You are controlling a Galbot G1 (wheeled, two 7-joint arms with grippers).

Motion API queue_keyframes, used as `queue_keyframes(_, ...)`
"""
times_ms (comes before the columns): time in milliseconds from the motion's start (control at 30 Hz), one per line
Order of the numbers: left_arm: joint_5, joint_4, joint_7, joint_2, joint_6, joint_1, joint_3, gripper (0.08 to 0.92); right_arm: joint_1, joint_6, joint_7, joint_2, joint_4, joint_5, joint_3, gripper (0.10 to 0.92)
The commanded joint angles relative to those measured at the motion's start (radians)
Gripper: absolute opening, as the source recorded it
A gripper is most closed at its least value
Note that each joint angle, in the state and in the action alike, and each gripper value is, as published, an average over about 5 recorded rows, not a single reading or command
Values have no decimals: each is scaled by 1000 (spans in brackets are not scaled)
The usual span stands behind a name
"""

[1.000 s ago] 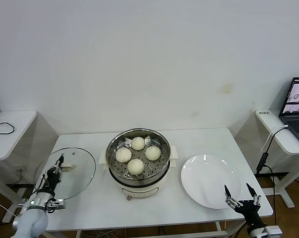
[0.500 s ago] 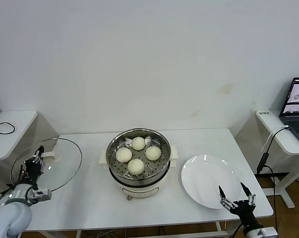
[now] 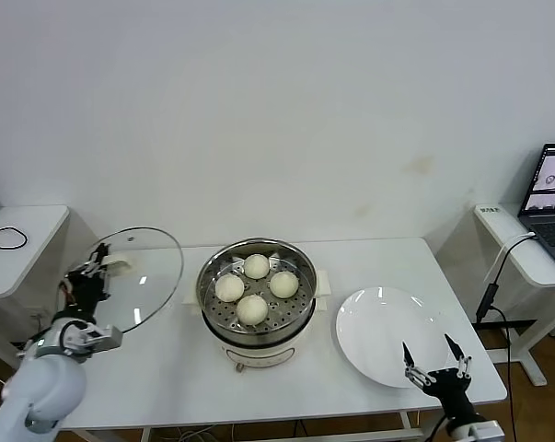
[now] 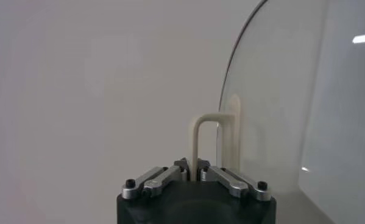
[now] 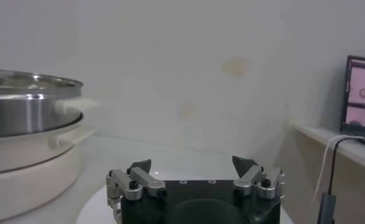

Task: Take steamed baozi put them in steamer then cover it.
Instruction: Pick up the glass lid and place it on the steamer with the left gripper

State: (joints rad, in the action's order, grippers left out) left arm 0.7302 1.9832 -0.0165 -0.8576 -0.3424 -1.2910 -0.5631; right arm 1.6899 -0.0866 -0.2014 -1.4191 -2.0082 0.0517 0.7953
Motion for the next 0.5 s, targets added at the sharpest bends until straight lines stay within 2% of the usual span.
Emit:
queue_keyframes(33,-9,34,-13,-46,-146,201,345,147,-15,3,13,-55,-1,-155,-30,823)
queue_keyframes(333,319,-22,-174,-172,-191,344,451,147,-33,2,11,-76,37,-205,-61,823)
queue_keyframes(500,479,-21,-256,-215,-197,363,501,147,-51,2,11,-86,62,-227,-76,823)
